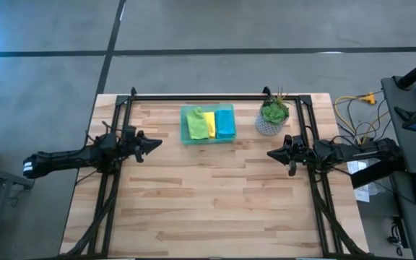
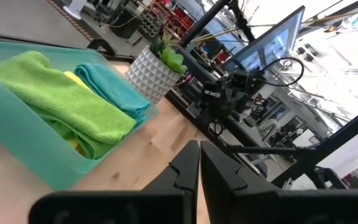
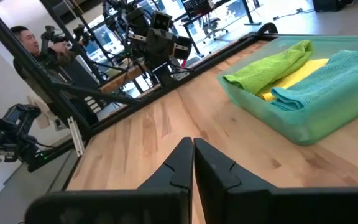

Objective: Fold microfiber towels
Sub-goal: Return to Home Position

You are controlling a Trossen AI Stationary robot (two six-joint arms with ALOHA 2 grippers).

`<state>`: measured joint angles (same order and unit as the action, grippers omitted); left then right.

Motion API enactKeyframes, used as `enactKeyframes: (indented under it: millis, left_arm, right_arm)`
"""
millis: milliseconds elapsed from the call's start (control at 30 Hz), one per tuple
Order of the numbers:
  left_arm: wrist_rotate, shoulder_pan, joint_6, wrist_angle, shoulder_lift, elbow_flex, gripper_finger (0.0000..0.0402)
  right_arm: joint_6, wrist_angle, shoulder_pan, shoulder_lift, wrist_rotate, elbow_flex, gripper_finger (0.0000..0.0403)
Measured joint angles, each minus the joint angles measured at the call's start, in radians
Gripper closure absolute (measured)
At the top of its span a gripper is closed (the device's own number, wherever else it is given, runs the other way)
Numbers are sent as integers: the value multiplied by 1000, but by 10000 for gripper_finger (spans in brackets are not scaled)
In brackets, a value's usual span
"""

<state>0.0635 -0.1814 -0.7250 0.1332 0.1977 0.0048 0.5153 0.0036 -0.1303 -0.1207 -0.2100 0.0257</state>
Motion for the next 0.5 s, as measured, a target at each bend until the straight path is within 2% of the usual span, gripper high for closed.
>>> enactKeyframes:
  millis: [500]
  left_arm:
    - [0,0,0,0,18,0,402]
  right_arm:
    - [0,0,0,0,0,0,394]
